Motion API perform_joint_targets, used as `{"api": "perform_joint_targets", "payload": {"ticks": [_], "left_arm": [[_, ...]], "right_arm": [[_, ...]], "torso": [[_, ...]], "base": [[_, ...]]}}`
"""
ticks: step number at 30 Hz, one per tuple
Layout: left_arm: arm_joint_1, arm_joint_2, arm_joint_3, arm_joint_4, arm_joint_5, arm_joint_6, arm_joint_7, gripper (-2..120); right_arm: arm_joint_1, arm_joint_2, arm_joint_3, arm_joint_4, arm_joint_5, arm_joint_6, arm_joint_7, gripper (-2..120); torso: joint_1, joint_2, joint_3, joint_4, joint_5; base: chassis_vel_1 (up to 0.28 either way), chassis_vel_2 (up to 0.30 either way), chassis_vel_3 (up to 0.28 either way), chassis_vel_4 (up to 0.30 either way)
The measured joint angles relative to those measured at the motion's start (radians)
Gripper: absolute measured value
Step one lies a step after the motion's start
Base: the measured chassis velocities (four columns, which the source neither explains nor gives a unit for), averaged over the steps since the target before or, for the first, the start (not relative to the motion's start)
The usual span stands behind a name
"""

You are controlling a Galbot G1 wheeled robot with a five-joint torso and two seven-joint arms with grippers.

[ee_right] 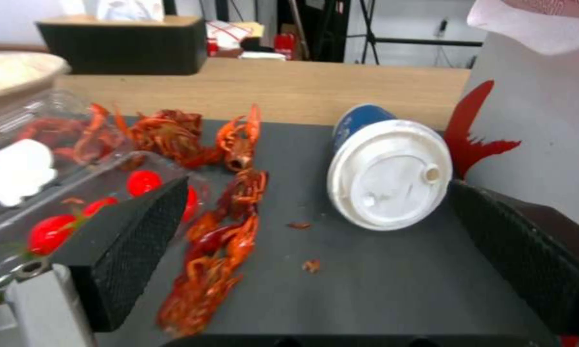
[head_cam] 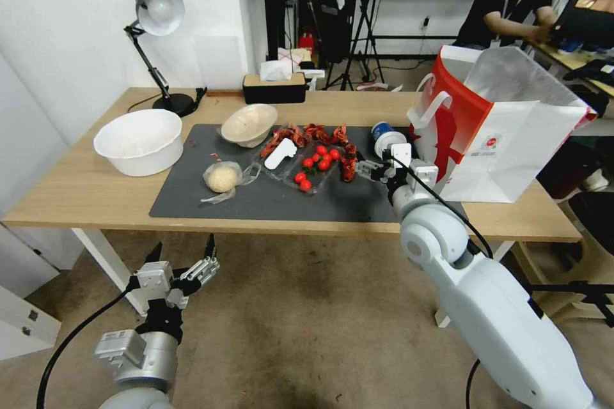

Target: Pick up the trash from the table and place it into the takeout bag.

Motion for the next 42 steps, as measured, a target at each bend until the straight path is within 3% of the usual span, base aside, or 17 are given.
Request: {"api": "perform_joint_targets", "payload": {"ticks": [12, 42], "left_arm": [[-0.002, -0.005, 0.000, 0.000, 0.003, 0.004, -0.002, 100], [-0.008, -0.003, 0.002, -0.002, 0.003, 0.016, 0.002, 100]], "right_arm": [[0.114, 0.026, -0.017, -0.092, 0.036, -0.059, 0.045, 100], [0.268, 0.031, -0.053, -0.280, 0.083, -0.101, 0.022, 100]], "torso": [[0.000, 0.000, 0.000, 0.0000, 0.0000], [0.000, 0.000, 0.000, 0.0000, 0.0000]], "base": [[0.000, 0.000, 0.000, 0.000], [0.000, 0.000, 0.000, 0.000]]}}
